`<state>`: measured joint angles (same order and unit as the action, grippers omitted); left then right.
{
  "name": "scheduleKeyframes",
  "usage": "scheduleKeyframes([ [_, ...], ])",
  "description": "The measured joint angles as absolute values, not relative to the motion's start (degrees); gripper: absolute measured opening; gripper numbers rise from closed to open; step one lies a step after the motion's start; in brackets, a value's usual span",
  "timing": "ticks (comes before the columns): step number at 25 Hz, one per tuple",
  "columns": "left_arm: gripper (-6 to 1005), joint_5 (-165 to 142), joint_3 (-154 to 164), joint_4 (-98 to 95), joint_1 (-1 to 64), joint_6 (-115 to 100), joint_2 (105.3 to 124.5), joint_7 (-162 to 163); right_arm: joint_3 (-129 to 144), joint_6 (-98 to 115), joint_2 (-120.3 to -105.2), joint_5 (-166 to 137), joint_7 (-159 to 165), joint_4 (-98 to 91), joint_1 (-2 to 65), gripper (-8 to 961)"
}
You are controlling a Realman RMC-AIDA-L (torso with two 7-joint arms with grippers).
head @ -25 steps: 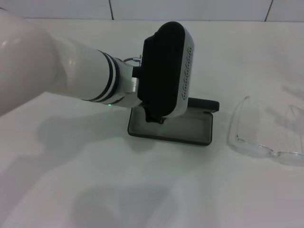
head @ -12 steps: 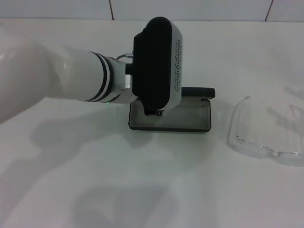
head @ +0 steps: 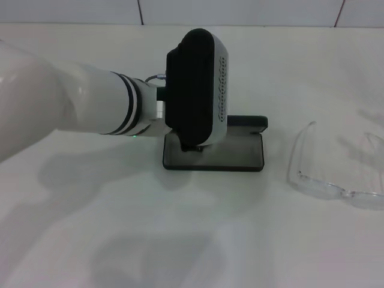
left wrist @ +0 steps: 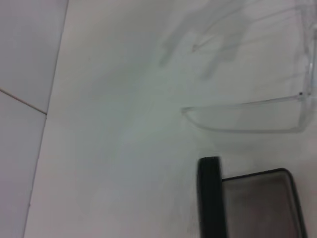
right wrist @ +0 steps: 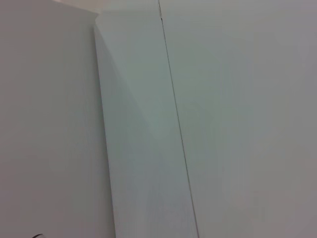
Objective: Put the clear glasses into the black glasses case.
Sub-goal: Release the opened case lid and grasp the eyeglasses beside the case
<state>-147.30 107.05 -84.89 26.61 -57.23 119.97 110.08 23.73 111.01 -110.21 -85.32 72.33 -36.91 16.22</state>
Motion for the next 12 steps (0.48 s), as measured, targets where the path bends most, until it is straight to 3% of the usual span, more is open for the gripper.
scheduleKeyframes([
  [5, 354, -146.92, 106.92, -86.76, 26.24, -58.08, 119.97, 110.51, 23.73, 111.38, -110.21, -85.32, 72.33, -36.91, 16.09, 873],
  [12, 379, -146.23, 105.8, -97.55, 21.04, -58.2, 119.87, 110.92, 24.77, 111.25, -109.57, -87.21, 73.84, -37.57, 16.47, 872],
])
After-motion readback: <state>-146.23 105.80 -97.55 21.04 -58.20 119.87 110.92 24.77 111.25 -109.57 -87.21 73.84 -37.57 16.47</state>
